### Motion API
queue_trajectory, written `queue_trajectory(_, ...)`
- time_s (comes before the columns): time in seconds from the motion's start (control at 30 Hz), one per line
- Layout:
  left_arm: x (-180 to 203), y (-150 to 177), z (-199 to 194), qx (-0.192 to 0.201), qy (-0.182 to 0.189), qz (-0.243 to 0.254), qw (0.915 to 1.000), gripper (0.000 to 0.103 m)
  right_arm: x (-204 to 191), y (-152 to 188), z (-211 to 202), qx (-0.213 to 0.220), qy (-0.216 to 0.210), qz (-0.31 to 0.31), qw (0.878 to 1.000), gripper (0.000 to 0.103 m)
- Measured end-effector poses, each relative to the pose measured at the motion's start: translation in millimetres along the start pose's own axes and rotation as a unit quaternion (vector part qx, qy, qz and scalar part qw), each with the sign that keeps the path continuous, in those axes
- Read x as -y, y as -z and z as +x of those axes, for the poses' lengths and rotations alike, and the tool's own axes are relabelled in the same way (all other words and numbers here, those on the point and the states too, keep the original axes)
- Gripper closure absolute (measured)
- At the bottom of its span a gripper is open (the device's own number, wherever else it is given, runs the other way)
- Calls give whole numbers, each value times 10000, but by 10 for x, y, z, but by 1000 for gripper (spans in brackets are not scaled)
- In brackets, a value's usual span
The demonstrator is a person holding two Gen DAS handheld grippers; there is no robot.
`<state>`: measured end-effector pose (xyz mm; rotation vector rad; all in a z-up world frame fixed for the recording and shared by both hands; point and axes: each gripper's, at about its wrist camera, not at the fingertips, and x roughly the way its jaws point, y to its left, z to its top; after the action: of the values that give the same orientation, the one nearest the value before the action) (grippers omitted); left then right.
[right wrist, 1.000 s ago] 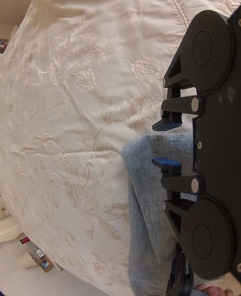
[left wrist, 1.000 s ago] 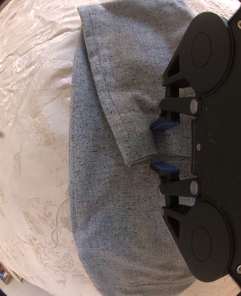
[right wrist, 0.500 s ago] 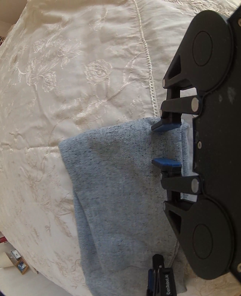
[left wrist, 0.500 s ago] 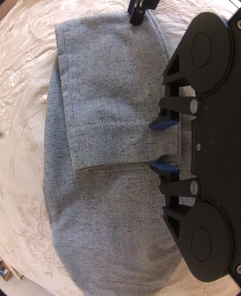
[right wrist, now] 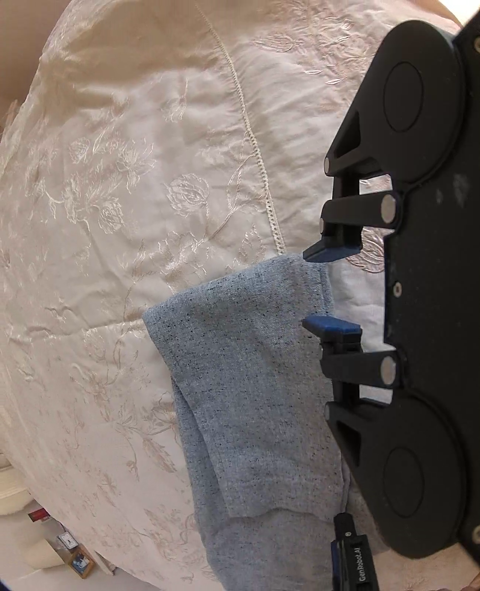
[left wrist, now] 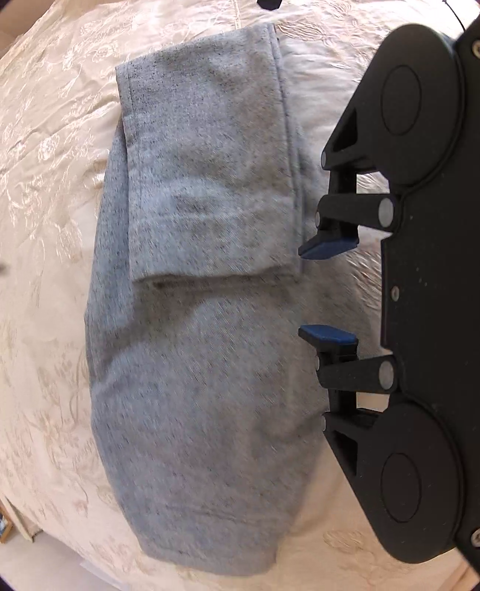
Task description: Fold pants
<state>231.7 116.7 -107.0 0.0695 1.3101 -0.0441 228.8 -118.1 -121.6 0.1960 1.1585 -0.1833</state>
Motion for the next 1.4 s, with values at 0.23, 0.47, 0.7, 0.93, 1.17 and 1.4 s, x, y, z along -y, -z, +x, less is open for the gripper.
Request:
queue_trajectory(0.23, -159, 294, -192, 54, -467, -682, 9966, 53, 31, 229, -166, -418, -610, -95, 9972, 68)
queue_trajectory(0.47, -410, 531, -431, 102, -658, -1286, 9895, 53, -127, 509, -370, -267, -798, -1164, 9896, 68)
queue_trajectory(0.7, -810, 551, -489, 86, -829, -1654, 9827, 53, -239, 577, -537, -116, -1100, -1501, 9825, 69)
queue_trajectory(0.93, -1425, 436, -318, 27, -676, -1856, 9803, 53, -453, 572, -576, -78, -1070, -1455, 9835, 69)
queue_trajectory(1.17, -2120, 202, -51, -46, -389, -2031, 9784, 52, -886, 505, -551, -146, -932, -1144, 9889, 69)
queue_trajectory(1.4, -2657, -116, 283, 0, -187, -2145, 9765, 42, -1436, 379, -443, -202, -761, -944, 9924, 69)
